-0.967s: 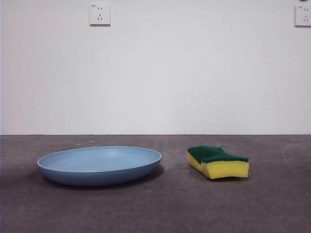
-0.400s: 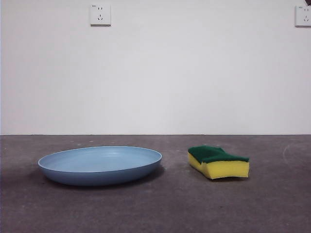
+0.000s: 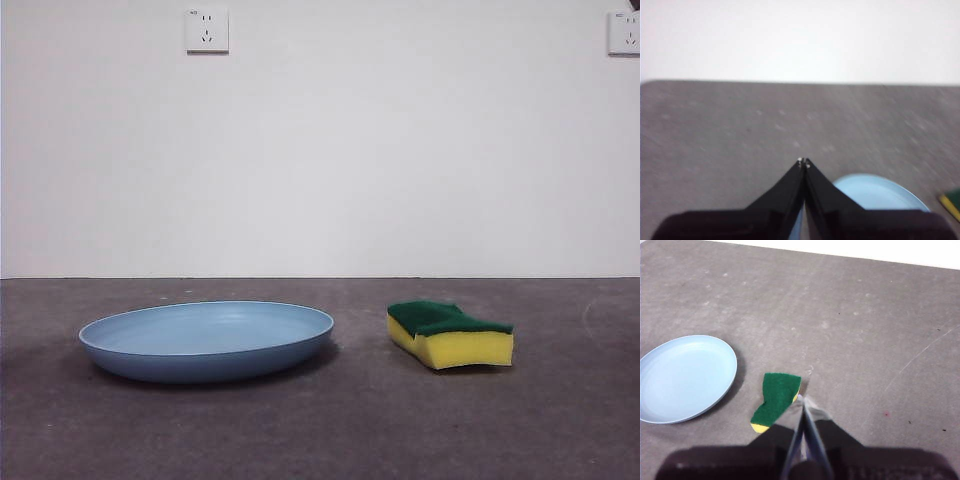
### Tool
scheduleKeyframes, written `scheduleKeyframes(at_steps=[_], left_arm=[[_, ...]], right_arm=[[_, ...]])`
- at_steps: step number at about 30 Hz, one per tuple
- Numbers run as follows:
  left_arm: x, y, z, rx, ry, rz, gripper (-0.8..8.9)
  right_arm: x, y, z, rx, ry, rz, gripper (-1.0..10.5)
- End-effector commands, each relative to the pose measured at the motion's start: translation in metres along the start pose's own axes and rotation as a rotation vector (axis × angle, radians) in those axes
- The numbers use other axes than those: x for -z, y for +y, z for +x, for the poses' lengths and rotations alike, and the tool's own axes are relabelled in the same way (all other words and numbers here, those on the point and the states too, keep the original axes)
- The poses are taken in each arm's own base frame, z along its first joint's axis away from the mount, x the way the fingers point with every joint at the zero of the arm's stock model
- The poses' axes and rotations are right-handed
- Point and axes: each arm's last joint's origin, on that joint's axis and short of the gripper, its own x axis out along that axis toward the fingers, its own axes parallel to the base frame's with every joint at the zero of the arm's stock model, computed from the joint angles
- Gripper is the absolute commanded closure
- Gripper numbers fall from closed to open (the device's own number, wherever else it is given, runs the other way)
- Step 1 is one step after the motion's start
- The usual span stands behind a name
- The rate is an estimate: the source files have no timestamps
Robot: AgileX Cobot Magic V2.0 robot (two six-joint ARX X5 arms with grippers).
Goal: Pick up the plate,pick up the cloth,clean the plate with the cloth
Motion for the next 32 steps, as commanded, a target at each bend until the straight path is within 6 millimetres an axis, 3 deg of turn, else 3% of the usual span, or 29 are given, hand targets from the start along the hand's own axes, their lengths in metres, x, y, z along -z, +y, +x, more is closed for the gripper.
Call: scheduleKeyframes(at_steps=[1, 10, 16, 26, 32], left_arm=[[0.02, 0.008, 0.008, -0.064, -0.025, 0.018, 8.17], [0.088, 0.026, 0.017, -0.061, -0.095, 0.051, 8.17], [0.119, 0.032, 0.021, -0.055, -0.094, 0.086, 8.17], [0.148, 0.037, 0.029, -0.076, -0.014, 0.079, 8.17], [0.148, 0.037, 0.029, -0.08, -0.007, 0.078, 8.17]], right_arm=[[0.001, 0.0, 0.001, 0.003, -0.002, 0.01, 9.5], [0.001, 0.0, 0.001, 0.003, -0.002, 0.01, 9.5], [0.001, 0.0, 0.001, 0.003, -0.002, 0.01, 9.5], [0.001, 0.0, 0.001, 0.004, -0.002, 0.01, 9.5], [0.001, 0.0, 0.001, 0.004, -0.002, 0.01, 9.5]])
